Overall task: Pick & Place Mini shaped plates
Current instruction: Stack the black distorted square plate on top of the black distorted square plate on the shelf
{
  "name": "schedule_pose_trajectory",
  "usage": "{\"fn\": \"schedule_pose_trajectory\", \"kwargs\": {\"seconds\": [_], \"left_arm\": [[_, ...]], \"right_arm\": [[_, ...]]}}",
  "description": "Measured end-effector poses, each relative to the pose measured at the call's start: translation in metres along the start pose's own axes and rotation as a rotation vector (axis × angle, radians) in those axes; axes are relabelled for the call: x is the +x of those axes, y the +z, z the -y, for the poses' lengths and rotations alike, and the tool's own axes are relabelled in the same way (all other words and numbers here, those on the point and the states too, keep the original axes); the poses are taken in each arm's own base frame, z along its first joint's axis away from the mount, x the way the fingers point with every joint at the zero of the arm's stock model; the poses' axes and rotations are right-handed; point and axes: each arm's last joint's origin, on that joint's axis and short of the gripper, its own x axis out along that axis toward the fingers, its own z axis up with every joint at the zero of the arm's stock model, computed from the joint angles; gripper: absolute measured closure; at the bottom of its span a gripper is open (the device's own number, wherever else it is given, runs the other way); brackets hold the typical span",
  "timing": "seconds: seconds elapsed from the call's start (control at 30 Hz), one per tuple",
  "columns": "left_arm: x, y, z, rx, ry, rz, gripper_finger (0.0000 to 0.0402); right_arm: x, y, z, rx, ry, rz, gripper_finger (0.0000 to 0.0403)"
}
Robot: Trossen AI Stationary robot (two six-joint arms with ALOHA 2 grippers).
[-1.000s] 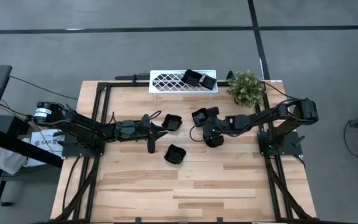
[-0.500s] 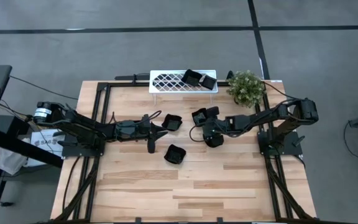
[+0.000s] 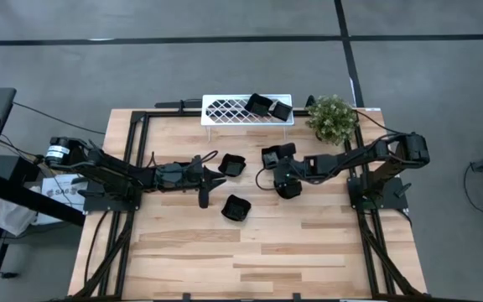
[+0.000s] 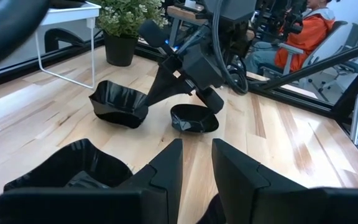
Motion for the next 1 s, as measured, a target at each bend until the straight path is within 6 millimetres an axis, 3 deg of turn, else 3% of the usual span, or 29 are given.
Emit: {"fn": "schedule_pose_trajectory", "kwargs": {"seconds": [0.53,1.0], "left_arm": [[0.0,0.0,0.0,0.0,-0.001,0.002,0.0314],[0.0,0.001,0.0,0.017,0.017,0.008,0.0314]], "right_arm": [[-0.014,0.026,0.01,-0.003,-0.062,0.044,0.0402],[-0.041,0.056,-0.01,-0.084,-0.087,0.126,0.0402]]}}
